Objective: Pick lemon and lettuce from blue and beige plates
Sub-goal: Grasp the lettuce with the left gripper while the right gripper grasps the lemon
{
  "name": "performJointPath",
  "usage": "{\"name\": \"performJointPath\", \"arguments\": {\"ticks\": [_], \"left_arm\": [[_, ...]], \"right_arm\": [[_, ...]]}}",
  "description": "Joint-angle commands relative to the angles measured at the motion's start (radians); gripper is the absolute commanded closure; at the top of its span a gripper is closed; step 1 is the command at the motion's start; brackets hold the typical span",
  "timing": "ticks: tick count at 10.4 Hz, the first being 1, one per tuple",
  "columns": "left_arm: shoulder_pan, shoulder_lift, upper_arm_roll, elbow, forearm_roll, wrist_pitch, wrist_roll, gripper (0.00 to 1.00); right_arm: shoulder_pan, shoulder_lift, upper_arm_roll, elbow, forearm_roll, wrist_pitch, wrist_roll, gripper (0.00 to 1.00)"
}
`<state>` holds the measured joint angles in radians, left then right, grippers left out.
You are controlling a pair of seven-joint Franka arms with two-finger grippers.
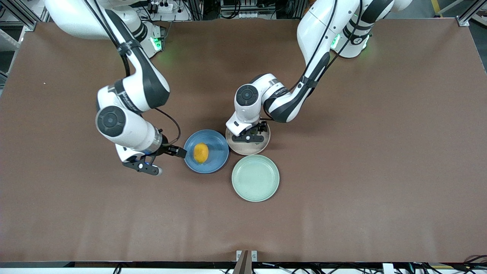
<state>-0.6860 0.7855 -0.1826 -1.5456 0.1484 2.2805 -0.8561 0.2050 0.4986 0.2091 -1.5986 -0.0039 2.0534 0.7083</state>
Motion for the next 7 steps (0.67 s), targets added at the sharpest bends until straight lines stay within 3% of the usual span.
{"name": "performJointPath", "arguments": {"ticks": [1, 2, 5, 6, 7], "left_arm": [[-0.018, 0.023, 0.008, 0.024, 0.03, 0.007, -0.011, 0.0], [-0.018, 0.021, 0.006, 0.025, 0.03, 0.011, -0.012, 0.0], [-0.033, 0.032, 0.008, 0.025, 0.031, 0.043, -0.012, 0.0], [-0.033, 0.034, 0.008, 0.024, 0.031, 0.059, -0.012, 0.18], [-0.033, 0.041, 0.008, 0.025, 0.031, 0.06, -0.017, 0.3]], "right_arm": [[0.022, 0.055, 0.018, 0.002, -0.072, 0.039, 0.107, 0.0], [0.024, 0.072, 0.033, -0.015, -0.114, 0.053, 0.153, 0.0], [0.039, 0.092, 0.044, -0.096, -0.119, 0.184, 0.22, 0.0], [0.048, 0.1, 0.053, -0.107, -0.119, 0.217, 0.24, 0.0], [0.05, 0.112, 0.058, -0.106, -0.123, 0.224, 0.244, 0.0]]}}
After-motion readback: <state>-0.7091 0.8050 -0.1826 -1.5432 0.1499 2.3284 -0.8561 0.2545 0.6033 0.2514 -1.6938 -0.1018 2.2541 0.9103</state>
